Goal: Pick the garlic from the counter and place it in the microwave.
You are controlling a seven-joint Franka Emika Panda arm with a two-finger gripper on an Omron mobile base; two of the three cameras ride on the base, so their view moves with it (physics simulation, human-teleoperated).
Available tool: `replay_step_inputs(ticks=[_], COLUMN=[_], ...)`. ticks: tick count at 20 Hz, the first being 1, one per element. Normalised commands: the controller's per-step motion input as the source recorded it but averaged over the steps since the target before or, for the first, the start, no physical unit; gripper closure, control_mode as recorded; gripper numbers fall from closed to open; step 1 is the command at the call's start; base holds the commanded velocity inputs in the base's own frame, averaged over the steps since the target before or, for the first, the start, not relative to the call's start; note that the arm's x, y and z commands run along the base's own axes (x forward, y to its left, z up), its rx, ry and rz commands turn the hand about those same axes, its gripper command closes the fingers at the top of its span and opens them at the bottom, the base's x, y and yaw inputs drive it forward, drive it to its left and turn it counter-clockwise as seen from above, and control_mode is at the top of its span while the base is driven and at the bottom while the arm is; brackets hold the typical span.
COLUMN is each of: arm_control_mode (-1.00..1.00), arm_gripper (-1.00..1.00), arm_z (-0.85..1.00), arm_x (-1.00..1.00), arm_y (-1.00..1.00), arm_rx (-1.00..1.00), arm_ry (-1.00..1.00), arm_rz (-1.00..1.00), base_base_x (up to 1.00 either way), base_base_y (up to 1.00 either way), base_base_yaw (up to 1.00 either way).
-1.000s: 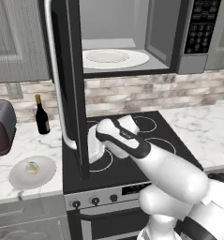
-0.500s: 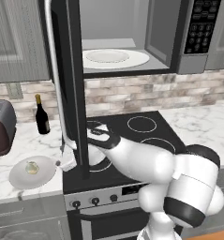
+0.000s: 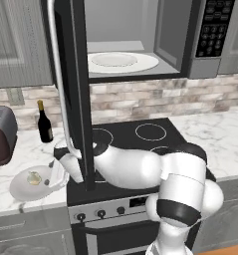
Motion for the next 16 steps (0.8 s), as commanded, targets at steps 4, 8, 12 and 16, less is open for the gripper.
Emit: replay_step_inputs(ticks=[4,8,12,16], arm_control_mode=[-1.0,-1.0,-1.0,-1.0], arm_gripper=[-1.0,-1.0,-1.0,-1.0], arm_z=[-0.17,-0.24,-0.17,-0.11], arm_x=[0.06,0.07,0.22,0.32], arm_y=[0.0,0.04,0.11,0.06], arm_rx=[0.0,0.0,0.0,0.0], arm_ry=[-0.1,-0.07,-0.06,-0.03], arm_rz=[0.08,0.06,0.04,0.02], base_base_x=[0.0,0.0,0.0,0.0], base_base_y=[0.0,0.0,0.0,0.0], base_base_yaw=[0.0,0.0,0.0,0.0])
